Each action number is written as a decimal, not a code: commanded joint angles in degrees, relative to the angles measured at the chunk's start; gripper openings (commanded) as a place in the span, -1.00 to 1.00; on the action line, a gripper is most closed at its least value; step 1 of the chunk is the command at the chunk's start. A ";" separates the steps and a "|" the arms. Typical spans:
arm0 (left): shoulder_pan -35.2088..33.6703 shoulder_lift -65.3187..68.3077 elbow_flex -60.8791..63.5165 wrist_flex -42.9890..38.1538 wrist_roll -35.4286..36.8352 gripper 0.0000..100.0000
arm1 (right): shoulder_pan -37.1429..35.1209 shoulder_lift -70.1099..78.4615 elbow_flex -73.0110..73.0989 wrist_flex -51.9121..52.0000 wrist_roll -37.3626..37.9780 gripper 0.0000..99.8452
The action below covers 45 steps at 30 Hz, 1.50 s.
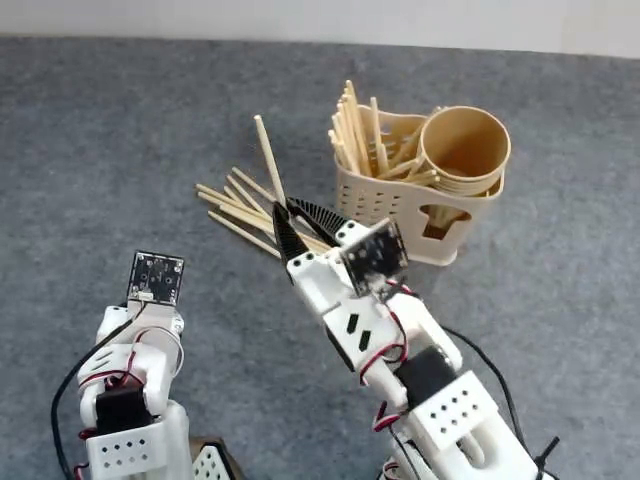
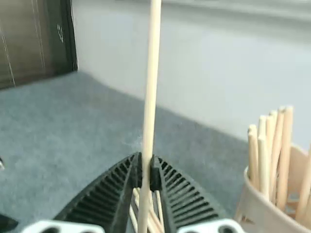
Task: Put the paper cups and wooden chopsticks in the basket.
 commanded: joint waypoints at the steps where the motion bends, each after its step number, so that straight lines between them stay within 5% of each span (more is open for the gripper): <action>1: -0.31 -0.40 1.10 -0.26 -0.26 -0.82 | 0.75 -4.18 -0.48 -3.12 -0.53 -0.99; 13: -0.31 -0.40 1.10 -0.26 -0.26 -0.82 | 12.09 -8.66 -1.27 -4.00 -0.62 -0.99; 23: -0.40 -0.40 1.10 -0.26 -0.35 -0.82 | 16.66 -6.37 -6.37 -21.05 -0.62 -0.99; 31: -0.40 -0.40 1.10 -0.26 -0.35 -0.82 | 22.02 2.07 -13.05 -21.76 -0.62 -0.99; 35: -0.31 -0.40 1.10 -0.09 -0.35 -0.82 | 24.75 9.80 -13.14 -31.52 -0.62 -0.99; 45: -0.31 -0.40 1.10 0.00 -0.35 -0.82 | 24.66 22.90 -12.97 -37.32 -0.62 -0.97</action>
